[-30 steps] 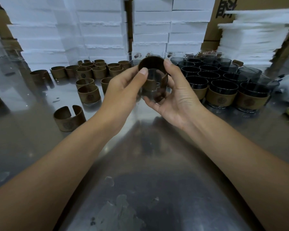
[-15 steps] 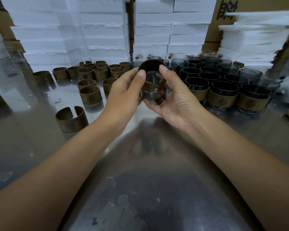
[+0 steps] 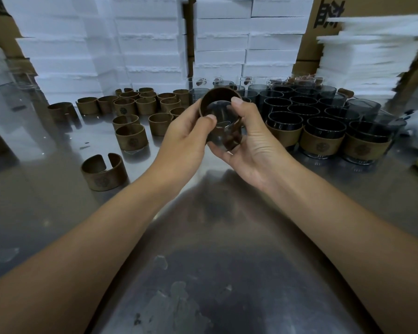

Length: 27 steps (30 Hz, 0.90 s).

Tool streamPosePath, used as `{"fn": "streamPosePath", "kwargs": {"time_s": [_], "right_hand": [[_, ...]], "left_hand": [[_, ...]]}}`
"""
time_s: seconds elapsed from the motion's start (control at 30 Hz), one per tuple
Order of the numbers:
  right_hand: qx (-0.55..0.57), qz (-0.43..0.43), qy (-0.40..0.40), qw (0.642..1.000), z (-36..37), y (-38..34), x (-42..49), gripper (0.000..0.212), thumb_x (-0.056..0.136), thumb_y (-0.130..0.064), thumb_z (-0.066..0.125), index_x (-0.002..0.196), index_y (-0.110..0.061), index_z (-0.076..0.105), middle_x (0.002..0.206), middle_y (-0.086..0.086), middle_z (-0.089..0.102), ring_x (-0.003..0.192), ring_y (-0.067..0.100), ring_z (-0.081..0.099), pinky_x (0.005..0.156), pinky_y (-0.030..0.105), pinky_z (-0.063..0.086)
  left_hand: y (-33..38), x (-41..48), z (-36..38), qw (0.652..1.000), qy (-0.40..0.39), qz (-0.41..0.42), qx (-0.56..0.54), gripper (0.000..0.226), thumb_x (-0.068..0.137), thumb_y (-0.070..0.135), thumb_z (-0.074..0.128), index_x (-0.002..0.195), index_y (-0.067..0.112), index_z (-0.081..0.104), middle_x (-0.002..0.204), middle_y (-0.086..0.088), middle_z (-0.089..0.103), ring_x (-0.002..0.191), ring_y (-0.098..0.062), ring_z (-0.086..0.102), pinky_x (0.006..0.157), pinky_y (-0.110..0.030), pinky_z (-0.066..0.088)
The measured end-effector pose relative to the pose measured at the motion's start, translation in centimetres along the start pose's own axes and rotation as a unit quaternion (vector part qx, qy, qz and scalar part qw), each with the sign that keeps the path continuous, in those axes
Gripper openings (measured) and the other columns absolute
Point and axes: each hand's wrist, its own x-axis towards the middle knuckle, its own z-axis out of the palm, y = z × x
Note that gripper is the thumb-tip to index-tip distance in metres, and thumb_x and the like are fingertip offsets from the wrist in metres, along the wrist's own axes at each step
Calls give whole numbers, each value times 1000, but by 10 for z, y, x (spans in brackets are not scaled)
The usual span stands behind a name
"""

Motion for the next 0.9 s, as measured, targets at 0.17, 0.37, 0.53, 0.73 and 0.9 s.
{"fn": "streamPosePath", "kwargs": {"time_s": [0.17, 0.37, 0.53, 0.73, 0.9], "right_hand": [[1, -12, 6, 1000, 1, 0, 1, 14, 87, -31, 63, 88, -18, 66, 83, 5, 73, 73, 15, 72, 73, 33, 59], [1, -23, 5, 1000, 1, 1, 0, 15, 88, -31, 62, 83, -18, 67, 76, 3, 74, 76, 16, 72, 80, 36, 58], [-10, -29, 0, 1000, -2, 1, -1, 13, 86, -31, 63, 84, -19, 69, 77, 1, 74, 77, 15, 72, 75, 34, 58], [-11, -30, -1, 999, -4, 1, -1, 11, 84, -32, 67, 83, -21, 70, 75, 0, 75, 77, 16, 73, 68, 34, 59], [-7, -31, 2, 1000, -5, 2, 0, 13, 81, -33, 69, 77, -22, 73, 75, 2, 75, 78, 19, 73, 65, 35, 58]], "left_hand": [[-3, 1, 1, 999, 17, -7, -44, 25, 95, 2, 44, 113, 3, 60, 89, 5, 67, 89, -4, 63, 95, -31, 51], [-5, 3, -2, 993, 16, -53, -106, 31, 93, 10, 51, 123, 10, 59, 96, -1, 70, 102, -21, 66, 90, -38, 53], [-6, 4, -6, 991, 17, -54, -119, 28, 93, 7, 50, 119, 8, 62, 90, -1, 72, 91, -18, 69, 81, -36, 58], [-9, 5, -11, 988, 15, -62, -142, 20, 94, 11, 51, 101, 15, 69, 82, 3, 73, 79, -11, 70, 68, -31, 57], [-8, 7, -13, 987, 23, -66, -147, 18, 93, 13, 54, 91, 18, 71, 80, 3, 73, 77, -14, 71, 68, -34, 58]]}}
